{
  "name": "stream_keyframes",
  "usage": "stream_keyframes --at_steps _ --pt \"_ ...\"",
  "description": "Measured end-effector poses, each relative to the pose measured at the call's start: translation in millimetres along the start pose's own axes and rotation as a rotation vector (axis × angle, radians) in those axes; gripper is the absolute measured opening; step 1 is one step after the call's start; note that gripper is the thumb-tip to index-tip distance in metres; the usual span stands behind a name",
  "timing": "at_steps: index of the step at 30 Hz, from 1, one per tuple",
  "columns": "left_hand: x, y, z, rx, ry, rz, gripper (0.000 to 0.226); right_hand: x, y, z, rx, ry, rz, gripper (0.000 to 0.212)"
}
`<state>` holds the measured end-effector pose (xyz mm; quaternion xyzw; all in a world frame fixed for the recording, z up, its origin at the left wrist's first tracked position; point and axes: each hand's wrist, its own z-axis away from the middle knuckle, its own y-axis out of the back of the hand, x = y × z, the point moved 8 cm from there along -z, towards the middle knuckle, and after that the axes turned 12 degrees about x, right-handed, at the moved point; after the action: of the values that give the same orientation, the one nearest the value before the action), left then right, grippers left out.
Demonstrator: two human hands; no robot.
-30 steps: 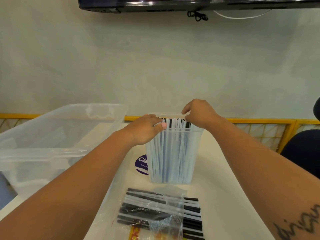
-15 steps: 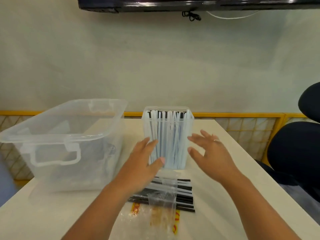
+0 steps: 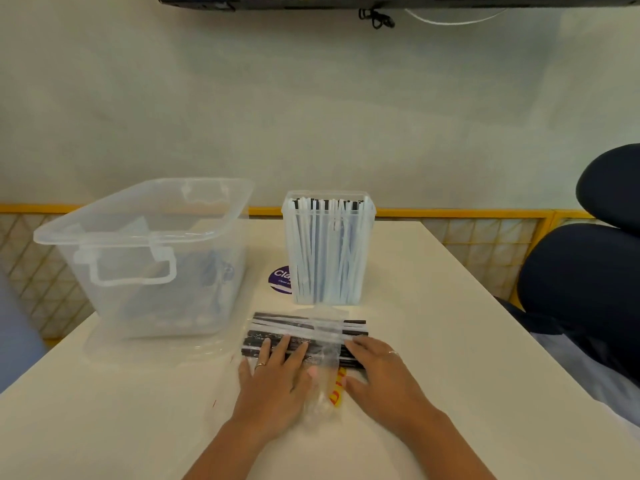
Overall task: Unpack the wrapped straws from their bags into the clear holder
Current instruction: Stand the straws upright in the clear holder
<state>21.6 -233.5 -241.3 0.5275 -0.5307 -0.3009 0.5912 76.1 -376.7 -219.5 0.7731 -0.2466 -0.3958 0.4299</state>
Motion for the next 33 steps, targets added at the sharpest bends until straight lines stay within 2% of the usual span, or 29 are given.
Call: stream_keyframes --at_steps 12,22,27,30,31,33 --pt "-1.3 -2.8 1.2 0.053 -0.02 -0.029 0.054 -1.1 -5.5 -1.1 0.042 0.024 0.018 0.042" --pt "-2.5 -3.0 1.1 0.071 -0.017 -0.009 0.053 2.2 -5.8 -0.8 0.053 0.015 0.039 0.039" --pt "2.7 11.6 2.9 0.102 0.054 0.21 0.052 0.9 -9.8 0.0 0.021 0.061 0.118 0.044" --pt "29.7 33.4 1.4 0.133 -0.099 0.249 0.074 -0.8 -8.9 -0.7 0.024 0.092 0.111 0.044" --pt "43.1 39.4 0.4 0.137 -0.188 0.218 0.074 -0.9 -7.8 -1.2 0.033 0.093 0.093 0.042" --pt "67.6 44.6 -3.5 0.129 -0.34 0.117 0.059 -0.4 -6.3 -1.3 0.038 0.09 0.071 0.038"
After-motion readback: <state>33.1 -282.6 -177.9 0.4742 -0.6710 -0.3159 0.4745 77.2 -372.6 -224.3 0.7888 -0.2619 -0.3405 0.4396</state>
